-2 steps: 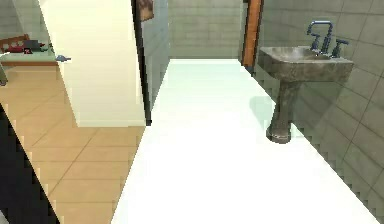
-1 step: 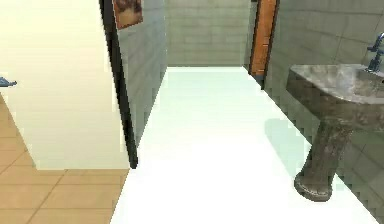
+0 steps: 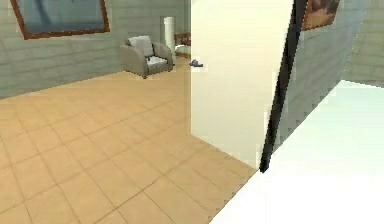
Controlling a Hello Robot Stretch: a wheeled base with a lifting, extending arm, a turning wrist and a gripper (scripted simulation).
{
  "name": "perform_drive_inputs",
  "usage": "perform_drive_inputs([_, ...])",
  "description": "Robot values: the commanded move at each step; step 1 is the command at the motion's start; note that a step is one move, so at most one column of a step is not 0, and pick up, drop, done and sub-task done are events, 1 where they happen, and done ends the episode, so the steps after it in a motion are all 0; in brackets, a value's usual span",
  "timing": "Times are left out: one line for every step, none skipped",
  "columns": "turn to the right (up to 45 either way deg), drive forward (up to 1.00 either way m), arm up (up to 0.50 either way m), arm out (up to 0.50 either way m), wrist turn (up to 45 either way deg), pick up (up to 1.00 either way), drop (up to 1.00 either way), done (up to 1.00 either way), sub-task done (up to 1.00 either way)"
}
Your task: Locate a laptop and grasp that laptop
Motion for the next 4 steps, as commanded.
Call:
perform_drive_inputs([0.0, 0.50, 0.00, 0.00, 0.0, 0.00, 0.00, 0.00, 0.00])
perform_drive_inputs([-24.0, 0.00, 0.00, 0.00, 0.0, 0.00, 0.00, 0.00, 0.00])
perform_drive_inputs([0.0, 1.00, 0.00, 0.00, 0.0, 0.00, 0.00, 0.00, 0.00])
perform_drive_inputs([-3.0, 0.00, 0.00, 0.00, 0.0, 0.00, 0.00, 0.00, 0.00])
